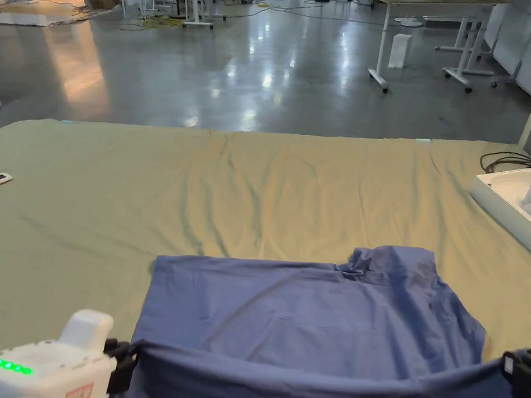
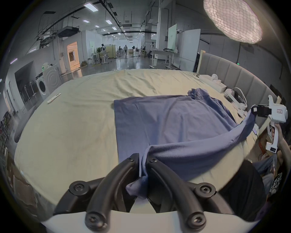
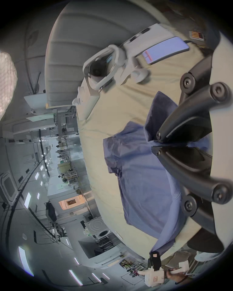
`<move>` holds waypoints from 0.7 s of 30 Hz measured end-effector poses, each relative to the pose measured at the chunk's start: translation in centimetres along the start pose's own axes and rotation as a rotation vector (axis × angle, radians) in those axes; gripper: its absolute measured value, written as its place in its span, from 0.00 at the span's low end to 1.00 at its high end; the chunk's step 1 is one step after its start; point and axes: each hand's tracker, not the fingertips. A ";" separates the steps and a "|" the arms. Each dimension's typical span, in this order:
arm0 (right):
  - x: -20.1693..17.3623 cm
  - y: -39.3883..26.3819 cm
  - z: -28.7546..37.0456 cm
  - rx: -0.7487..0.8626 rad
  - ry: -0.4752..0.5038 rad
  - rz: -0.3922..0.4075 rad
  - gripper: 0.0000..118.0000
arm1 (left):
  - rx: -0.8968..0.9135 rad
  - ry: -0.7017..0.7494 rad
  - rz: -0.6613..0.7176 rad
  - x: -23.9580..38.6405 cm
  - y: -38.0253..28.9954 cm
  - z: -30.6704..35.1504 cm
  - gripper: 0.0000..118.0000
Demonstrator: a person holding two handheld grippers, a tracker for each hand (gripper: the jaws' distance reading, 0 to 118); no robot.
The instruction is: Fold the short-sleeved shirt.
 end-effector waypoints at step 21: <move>1.1 3.6 -0.9 0.116 -0.030 0.133 0.60 | 0.205 0.029 -0.043 0.0 5.1 2.1 0.65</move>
